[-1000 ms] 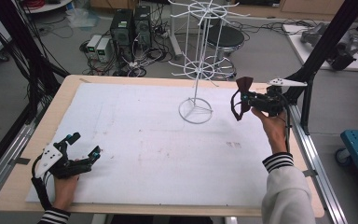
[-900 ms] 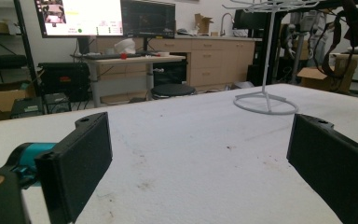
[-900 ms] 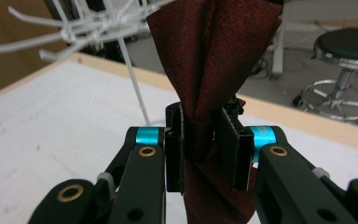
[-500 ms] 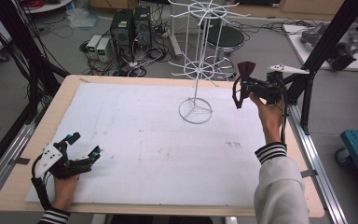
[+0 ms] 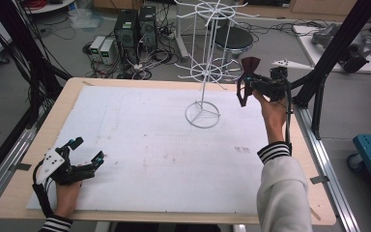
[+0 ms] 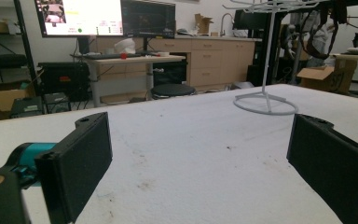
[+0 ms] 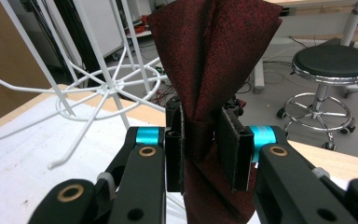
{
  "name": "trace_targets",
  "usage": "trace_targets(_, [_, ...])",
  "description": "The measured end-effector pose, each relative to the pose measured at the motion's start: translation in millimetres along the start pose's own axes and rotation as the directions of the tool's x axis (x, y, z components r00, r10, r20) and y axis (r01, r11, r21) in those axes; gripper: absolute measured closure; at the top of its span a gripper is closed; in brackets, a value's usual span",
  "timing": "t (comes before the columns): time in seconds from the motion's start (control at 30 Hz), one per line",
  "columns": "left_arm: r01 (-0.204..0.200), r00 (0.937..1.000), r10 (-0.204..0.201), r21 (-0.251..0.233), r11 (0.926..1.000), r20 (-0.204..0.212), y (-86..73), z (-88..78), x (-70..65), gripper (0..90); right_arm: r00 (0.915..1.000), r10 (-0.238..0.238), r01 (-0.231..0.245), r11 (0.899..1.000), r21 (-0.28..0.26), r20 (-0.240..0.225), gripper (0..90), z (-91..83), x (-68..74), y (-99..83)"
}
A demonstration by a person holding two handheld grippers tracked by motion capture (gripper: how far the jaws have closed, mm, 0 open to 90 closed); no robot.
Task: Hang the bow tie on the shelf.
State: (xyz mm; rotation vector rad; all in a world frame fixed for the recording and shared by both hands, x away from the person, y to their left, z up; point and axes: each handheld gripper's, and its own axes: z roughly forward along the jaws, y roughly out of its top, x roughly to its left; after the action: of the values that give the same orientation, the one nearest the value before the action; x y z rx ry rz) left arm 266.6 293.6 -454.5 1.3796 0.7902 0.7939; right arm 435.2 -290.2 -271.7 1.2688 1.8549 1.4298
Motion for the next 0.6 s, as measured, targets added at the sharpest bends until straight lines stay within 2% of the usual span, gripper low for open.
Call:
trace_targets(0.2, [-0.001,1.0,0.001,0.001,1.0,0.0,0.0,0.0,0.1,7.0,0.9998,-0.018,0.018,1.0,-0.003,-0.006,74.1,6.7,10.1,5.2])
trace_targets(0.6, [0.001,1.0,-0.001,0.0,1.0,0.0,0.0,0.1,0.0,6.9,0.9996,-0.026,0.026,1.0,0.009,-0.009,74.0,14.2,16.4,6.5])
